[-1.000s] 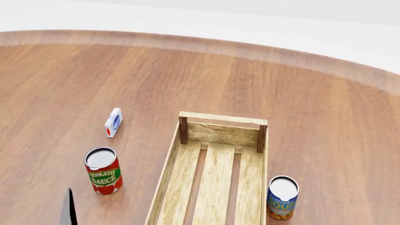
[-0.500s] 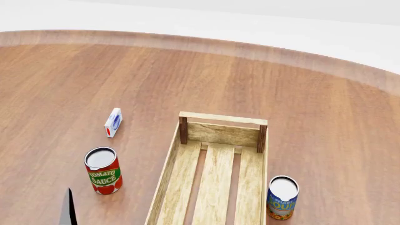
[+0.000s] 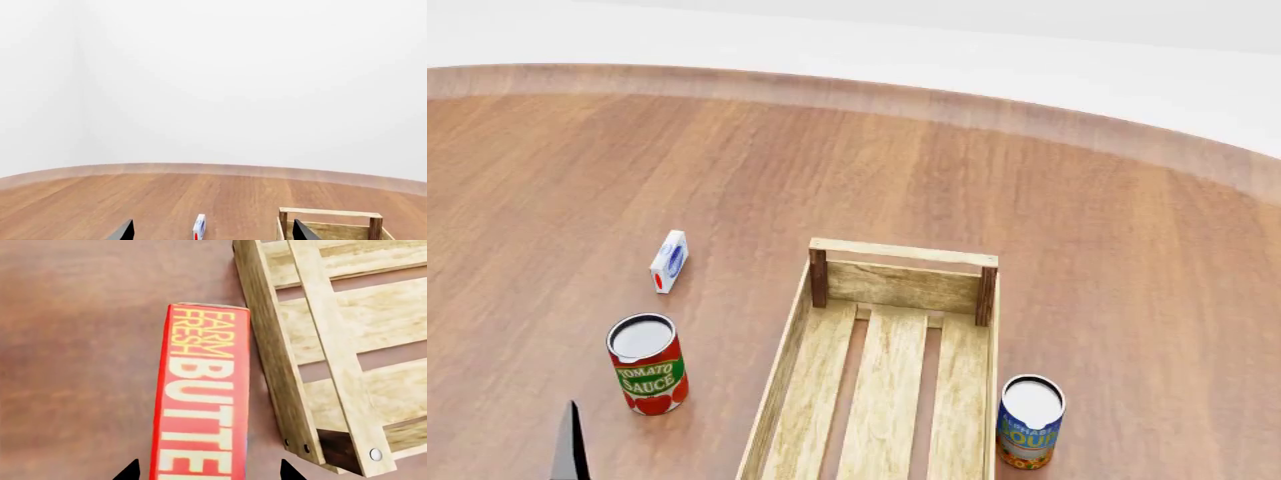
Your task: Pick up the butter and put it in the tray.
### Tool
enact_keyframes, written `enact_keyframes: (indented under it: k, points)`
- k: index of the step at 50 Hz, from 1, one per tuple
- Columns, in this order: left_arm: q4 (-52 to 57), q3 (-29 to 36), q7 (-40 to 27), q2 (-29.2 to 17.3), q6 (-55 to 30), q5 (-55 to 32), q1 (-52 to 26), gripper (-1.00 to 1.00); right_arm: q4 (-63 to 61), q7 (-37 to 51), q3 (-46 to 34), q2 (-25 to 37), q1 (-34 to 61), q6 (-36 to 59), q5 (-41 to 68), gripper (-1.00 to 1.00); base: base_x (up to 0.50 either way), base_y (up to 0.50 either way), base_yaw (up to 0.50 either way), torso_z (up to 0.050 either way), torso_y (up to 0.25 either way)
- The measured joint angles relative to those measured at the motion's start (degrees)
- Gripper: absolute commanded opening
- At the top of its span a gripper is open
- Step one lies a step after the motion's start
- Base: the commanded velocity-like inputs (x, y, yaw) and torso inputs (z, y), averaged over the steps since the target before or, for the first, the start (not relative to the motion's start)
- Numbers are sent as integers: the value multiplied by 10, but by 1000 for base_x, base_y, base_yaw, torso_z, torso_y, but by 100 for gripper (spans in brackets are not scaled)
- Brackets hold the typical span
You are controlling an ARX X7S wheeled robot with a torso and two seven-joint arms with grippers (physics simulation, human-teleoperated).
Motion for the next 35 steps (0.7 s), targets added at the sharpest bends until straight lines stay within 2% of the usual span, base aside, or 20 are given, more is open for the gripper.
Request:
enact_keyframes:
  k: [28, 29, 35]
  points:
    - [-3, 5, -4, -3, 3, -2, -1, 100, 57, 32, -4, -18, -60, -54, -1, 100, 0, 0, 0, 0, 0]
    - [-4, 5, -4, -3, 3, -2, -1, 100, 58, 33, -4, -18, -62, -55, -1, -100, 0, 0, 0, 0, 0]
    - [-4, 6, -5, -4, 4, -2, -1, 100, 58, 45, 2, -15, -67, -61, -5, -100, 0, 0, 0, 0, 0]
